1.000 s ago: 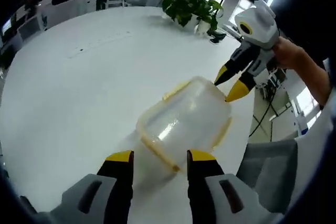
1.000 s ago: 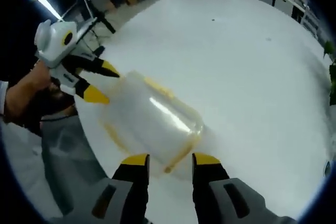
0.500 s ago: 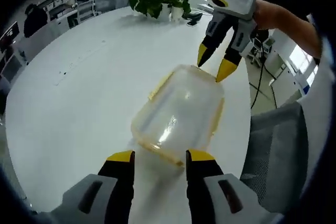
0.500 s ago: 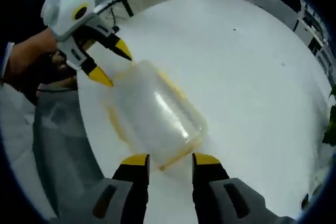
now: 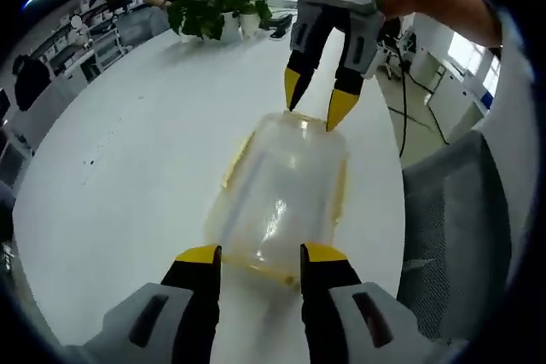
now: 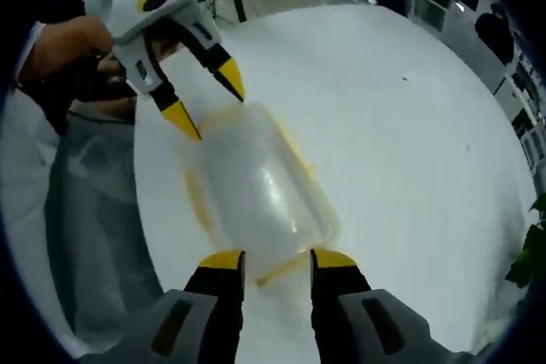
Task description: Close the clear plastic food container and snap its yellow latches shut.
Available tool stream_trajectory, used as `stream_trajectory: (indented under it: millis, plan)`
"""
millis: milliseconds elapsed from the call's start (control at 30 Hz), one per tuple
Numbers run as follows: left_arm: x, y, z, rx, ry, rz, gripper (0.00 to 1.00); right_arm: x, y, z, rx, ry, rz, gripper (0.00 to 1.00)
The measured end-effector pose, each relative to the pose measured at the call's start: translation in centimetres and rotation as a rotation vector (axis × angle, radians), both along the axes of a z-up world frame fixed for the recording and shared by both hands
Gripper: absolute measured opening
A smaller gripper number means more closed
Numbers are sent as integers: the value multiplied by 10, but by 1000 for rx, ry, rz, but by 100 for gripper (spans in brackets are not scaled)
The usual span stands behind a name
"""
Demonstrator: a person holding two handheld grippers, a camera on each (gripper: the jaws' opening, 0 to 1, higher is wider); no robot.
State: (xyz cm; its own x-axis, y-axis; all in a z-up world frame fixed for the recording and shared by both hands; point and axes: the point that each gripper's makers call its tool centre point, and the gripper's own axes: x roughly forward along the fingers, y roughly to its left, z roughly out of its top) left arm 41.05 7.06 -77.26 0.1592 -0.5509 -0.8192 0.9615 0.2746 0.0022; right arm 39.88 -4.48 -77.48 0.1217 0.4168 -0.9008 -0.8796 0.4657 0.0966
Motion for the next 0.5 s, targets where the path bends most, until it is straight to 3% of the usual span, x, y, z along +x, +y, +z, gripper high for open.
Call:
stream_trajectory:
  millis: [167, 500]
  plan:
    - [-2, -6, 0, 3, -34, -75, 36, 1, 8, 1, 6, -26, 63, 28]
    - [-2, -11, -2, 6, -39, -101, 35, 3, 18, -1, 27, -57, 104, 28]
